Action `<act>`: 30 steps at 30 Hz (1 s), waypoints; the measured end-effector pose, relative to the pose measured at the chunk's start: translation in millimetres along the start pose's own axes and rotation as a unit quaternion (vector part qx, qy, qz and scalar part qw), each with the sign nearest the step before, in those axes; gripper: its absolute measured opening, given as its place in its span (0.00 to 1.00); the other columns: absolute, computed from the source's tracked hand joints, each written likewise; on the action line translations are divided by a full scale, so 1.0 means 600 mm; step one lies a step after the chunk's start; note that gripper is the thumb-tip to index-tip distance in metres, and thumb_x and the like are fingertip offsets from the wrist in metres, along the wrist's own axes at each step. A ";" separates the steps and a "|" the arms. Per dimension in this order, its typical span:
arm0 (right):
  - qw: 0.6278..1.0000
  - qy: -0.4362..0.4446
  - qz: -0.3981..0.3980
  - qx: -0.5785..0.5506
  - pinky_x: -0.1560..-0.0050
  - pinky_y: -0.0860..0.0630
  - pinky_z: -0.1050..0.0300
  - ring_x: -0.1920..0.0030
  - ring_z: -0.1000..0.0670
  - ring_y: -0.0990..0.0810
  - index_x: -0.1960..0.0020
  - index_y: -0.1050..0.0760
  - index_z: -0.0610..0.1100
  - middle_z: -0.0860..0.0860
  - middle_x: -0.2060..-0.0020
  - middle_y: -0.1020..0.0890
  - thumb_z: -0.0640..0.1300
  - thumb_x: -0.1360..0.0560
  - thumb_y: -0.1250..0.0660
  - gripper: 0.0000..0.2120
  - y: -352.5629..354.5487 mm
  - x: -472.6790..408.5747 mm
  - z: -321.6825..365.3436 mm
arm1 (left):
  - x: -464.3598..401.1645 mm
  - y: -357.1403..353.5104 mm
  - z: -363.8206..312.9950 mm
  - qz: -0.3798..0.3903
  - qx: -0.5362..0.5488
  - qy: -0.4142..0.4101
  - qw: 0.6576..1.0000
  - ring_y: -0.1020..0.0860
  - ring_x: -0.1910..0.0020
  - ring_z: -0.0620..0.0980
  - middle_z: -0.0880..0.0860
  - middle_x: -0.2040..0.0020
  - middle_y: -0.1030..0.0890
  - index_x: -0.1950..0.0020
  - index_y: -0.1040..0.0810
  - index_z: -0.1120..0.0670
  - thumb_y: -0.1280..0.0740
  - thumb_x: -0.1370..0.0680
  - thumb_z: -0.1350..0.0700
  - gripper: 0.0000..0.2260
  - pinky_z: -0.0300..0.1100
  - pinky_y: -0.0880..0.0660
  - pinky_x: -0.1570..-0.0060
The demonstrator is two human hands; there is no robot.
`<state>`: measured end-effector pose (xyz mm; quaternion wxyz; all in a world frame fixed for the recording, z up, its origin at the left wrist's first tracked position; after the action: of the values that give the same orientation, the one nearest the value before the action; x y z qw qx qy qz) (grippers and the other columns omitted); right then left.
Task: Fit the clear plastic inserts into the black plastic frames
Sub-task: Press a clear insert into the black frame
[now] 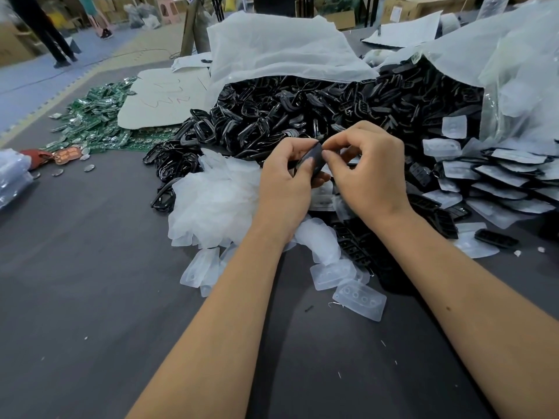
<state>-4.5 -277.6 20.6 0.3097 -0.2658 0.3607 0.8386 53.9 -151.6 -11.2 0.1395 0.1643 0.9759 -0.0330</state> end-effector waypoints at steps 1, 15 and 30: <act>1.000 -0.001 -0.004 0.004 0.57 0.22 0.63 0.60 0.54 0.20 0.54 0.15 0.41 0.49 0.57 0.17 0.36 0.25 0.26 0.02 0.000 0.000 0.000 | 0.000 -0.002 -0.001 0.005 -0.006 -0.002 1.000 0.17 0.51 0.48 0.57 0.45 0.17 0.45 0.20 0.52 0.39 0.17 0.70 0.14 0.39 0.19 0.53; 0.999 -0.027 -0.018 -0.002 0.58 0.25 0.68 0.61 0.55 0.20 0.55 0.16 0.42 0.51 0.57 0.18 0.38 0.26 0.25 0.01 -0.003 0.001 -0.002 | 0.003 -0.004 -0.012 -0.018 -0.057 -0.023 0.998 0.16 0.50 0.46 0.55 0.47 0.16 0.41 0.18 0.60 0.35 0.17 0.67 0.09 0.35 0.20 0.53; 0.996 -0.081 -0.021 -0.029 0.54 0.24 0.65 0.58 0.55 0.18 0.54 0.15 0.44 0.53 0.56 0.16 0.40 0.25 0.25 0.01 -0.007 0.002 -0.008 | 0.003 0.001 -0.009 -0.037 -0.034 -0.034 0.998 0.15 0.52 0.45 0.55 0.51 0.14 0.44 0.17 0.59 0.31 0.18 0.65 0.05 0.35 0.20 0.54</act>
<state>-1.5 -278.4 15.1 0.3477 -0.2140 0.3038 0.8608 51.3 -149.9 -6.7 0.1768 0.1218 0.9766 -0.0110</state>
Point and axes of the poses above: each hand's wrist, its own x-axis away from the middle knuckle, its own y-axis out of the back of the hand, z = x × y, the point moved 5 cm from there along -x, towards the middle knuckle
